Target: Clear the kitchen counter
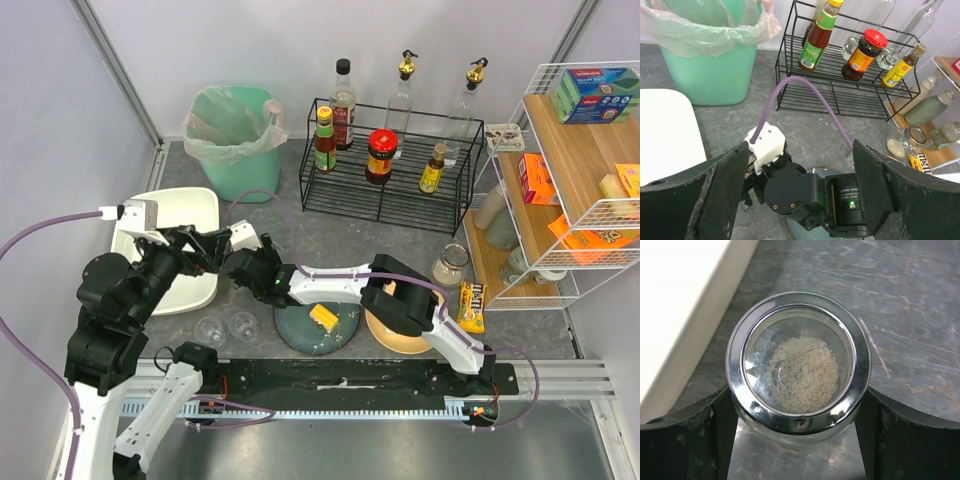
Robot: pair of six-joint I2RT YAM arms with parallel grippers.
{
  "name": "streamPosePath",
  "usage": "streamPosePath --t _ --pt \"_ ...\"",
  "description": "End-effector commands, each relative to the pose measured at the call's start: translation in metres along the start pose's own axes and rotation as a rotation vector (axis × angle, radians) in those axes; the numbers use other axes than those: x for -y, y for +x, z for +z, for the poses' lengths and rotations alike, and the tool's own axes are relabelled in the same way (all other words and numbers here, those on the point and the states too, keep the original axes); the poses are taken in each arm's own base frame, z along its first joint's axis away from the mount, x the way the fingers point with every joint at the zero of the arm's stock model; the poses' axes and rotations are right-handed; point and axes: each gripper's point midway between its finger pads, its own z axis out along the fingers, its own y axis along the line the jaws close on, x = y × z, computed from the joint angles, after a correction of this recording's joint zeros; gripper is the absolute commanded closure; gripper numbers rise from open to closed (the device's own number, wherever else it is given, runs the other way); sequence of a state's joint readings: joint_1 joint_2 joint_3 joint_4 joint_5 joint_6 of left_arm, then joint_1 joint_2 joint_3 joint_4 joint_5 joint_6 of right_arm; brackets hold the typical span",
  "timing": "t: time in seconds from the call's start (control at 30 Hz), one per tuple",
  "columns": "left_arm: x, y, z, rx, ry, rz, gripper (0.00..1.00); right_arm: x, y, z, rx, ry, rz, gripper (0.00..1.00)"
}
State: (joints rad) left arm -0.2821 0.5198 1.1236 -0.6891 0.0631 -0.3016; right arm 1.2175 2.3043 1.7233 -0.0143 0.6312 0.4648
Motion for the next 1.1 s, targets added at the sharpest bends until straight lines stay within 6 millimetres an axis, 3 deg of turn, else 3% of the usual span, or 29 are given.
streamPosePath --t 0.0,0.33,0.53,0.73,0.83,0.87,1.07 --pt "0.007 0.000 0.005 0.022 0.053 0.025 0.11 0.043 -0.034 -0.022 0.100 0.166 0.062 0.49" --pt "0.010 0.011 0.008 0.002 0.084 0.013 0.12 0.141 -0.038 -0.037 0.094 0.334 0.173 0.57" --pt "0.010 0.018 0.011 -0.018 0.091 0.005 0.12 0.183 -0.011 -0.039 0.021 0.451 0.206 0.51" --pt "0.009 0.023 0.013 -0.030 0.089 0.002 0.12 0.194 0.004 -0.036 -0.004 0.484 0.244 0.29" --pt "0.009 0.024 0.012 -0.032 0.090 -0.001 0.12 0.198 0.009 -0.040 -0.008 0.495 0.245 0.06" --pt "0.009 0.025 0.012 -0.034 0.091 -0.001 0.12 0.199 0.008 -0.042 -0.006 0.496 0.244 0.02" --pt "0.008 0.030 0.014 -0.046 0.090 -0.006 0.12 0.202 0.004 -0.052 -0.003 0.484 0.238 0.02"
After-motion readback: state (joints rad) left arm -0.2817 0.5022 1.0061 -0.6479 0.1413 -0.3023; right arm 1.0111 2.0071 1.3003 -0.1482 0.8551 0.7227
